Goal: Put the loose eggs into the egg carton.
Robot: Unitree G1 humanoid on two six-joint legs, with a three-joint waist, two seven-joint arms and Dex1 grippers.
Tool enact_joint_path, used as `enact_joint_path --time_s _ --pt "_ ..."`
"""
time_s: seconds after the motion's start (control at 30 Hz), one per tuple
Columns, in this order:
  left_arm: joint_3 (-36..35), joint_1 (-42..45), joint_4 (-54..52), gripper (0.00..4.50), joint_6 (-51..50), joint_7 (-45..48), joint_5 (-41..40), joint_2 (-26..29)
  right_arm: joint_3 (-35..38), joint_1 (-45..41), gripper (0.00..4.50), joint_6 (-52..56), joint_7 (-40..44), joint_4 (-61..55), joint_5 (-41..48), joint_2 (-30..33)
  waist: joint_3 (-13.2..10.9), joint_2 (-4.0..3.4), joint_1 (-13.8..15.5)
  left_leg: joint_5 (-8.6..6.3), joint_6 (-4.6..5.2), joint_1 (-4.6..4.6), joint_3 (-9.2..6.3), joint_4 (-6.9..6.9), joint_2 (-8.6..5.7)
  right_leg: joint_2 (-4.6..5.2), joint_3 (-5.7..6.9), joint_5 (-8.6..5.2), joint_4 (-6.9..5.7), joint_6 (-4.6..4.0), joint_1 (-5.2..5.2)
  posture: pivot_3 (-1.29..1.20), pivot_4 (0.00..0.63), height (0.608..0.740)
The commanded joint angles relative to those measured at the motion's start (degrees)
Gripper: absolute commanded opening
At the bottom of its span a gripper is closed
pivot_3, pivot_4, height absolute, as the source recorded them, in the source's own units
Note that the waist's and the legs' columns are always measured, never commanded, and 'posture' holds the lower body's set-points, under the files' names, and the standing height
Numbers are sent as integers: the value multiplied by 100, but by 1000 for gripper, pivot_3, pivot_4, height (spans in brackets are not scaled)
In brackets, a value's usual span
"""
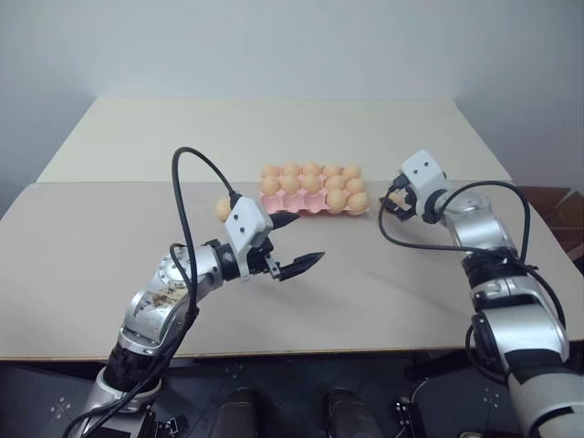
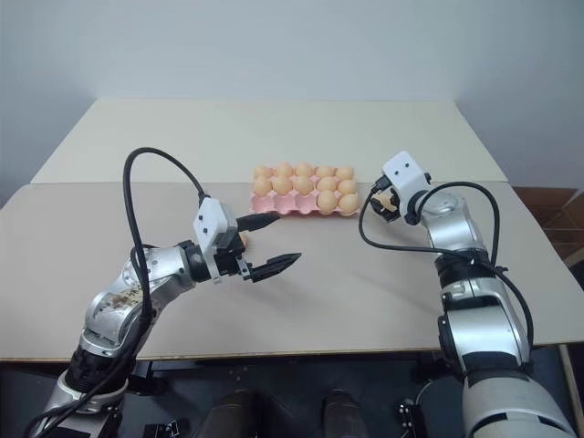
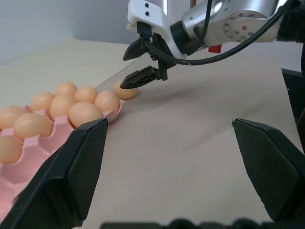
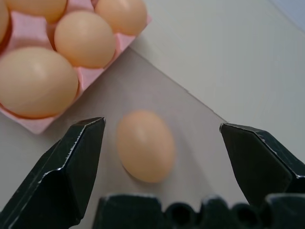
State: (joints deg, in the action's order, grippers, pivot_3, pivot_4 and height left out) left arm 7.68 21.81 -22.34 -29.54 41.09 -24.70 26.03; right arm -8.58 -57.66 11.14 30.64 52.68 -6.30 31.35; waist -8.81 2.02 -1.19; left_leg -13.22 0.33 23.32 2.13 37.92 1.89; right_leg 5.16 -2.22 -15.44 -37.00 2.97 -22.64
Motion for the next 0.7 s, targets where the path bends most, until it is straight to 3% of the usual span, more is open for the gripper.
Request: enact_joint_path --time_s 0.03,0.5,0.6,0.7 --pt "-137 34 -268 4500 -17 -43 -57 44 -75 -356 4489 -475 82 593 -231 4 0 -1 -1 0 0 0 0 0 0 0 0 0 0 0 0 0 150 740" --pt "-256 -76 -308 4500 -10 -84 -30 147 84 -880 4489 -919 -296 1984 -412 -314 -5 -8 -72 0 -1 -1 -7 0 1 2 -1 0 -5 -1 0 0 150 740" --pt "-287 -101 -311 4500 -7 -100 -28 161 133 -863 3857 -1027 -492 2031 -449 -394 -5 -8 -104 0 -1 -2 -9 0 0 3 -1 0 -6 -1 0 0 150 740" --pt "-308 -121 -311 4500 -6 -116 -22 168 163 -832 2847 -1132 -657 2066 -485 -474 -5 -9 -123 0 -1 -2 -13 0 1 3 -1 0 -8 -1 0 0 150 740"
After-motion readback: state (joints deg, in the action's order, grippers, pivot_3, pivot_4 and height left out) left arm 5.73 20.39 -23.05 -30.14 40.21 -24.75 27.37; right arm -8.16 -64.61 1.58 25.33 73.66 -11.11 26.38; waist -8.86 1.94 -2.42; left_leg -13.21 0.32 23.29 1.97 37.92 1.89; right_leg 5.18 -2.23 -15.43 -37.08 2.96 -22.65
